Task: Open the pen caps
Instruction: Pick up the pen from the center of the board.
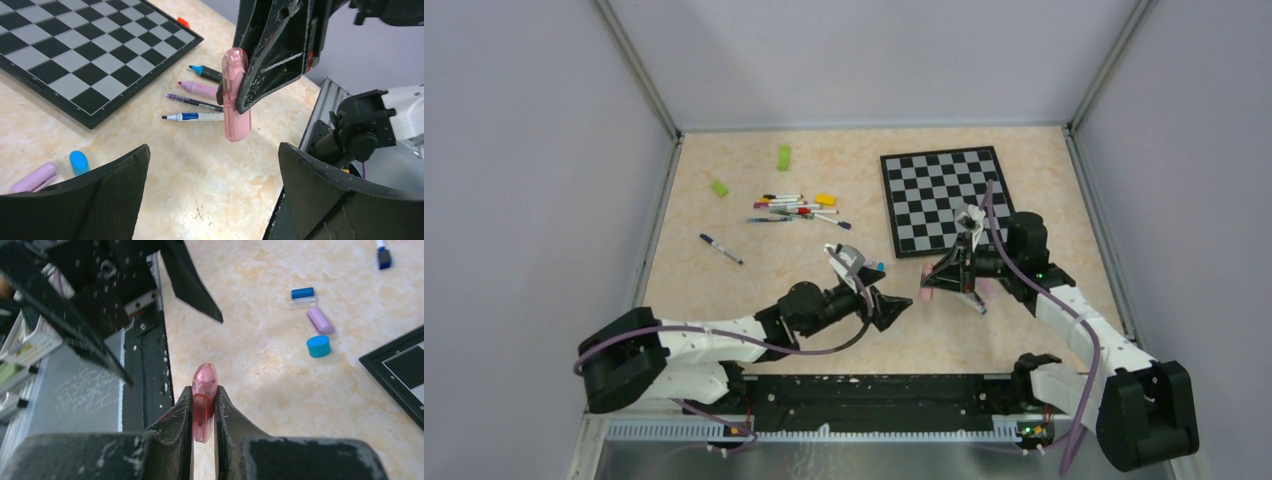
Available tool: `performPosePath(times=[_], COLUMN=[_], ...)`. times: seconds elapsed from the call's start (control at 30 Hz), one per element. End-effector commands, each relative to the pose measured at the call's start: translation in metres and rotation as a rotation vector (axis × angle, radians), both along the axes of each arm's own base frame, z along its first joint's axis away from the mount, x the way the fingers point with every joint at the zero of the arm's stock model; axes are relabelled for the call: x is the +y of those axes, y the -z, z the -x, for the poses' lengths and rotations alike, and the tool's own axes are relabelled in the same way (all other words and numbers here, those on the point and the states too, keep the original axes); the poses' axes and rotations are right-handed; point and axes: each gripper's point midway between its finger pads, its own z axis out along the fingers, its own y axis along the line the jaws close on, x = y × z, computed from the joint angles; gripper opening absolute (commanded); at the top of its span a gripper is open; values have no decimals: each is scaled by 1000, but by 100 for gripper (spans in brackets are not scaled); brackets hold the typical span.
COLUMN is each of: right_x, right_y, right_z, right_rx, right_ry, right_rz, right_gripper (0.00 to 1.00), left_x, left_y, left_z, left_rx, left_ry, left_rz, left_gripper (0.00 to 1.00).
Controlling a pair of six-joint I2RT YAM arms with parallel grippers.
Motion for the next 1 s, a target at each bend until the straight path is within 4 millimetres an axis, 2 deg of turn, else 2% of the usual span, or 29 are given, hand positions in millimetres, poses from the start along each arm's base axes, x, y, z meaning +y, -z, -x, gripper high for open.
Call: performPosePath(times=[0.0,0.17,0.4,0.57,0.67,0.97], right_x=[2,2,3,3,3,5], right_y=[-20,-14,-9,-7,-6,-5], right_z=[24,44,56,60,62,65], right_rx=[-199,-242,-270,-281,-286,-293], right_ry=[-210,-316,-375,-395,-398,-411], right_rz=[-68,-113,-139,-147,-145,-148], right_gripper=[0,0,0,0,0,0], left_x=[26,32,14,-12,-24,-34], left_y=[-48,-61,-76,-81,-77,-75], left_z=[12,37,51,52,51,41], left_rx=[-161,-257,-381,-414,-415,-373], left_ry=[29,159,284,382,434,504], left_rz=[131,139,176,177,186,242], left_gripper=[99,99,99,95,92,71])
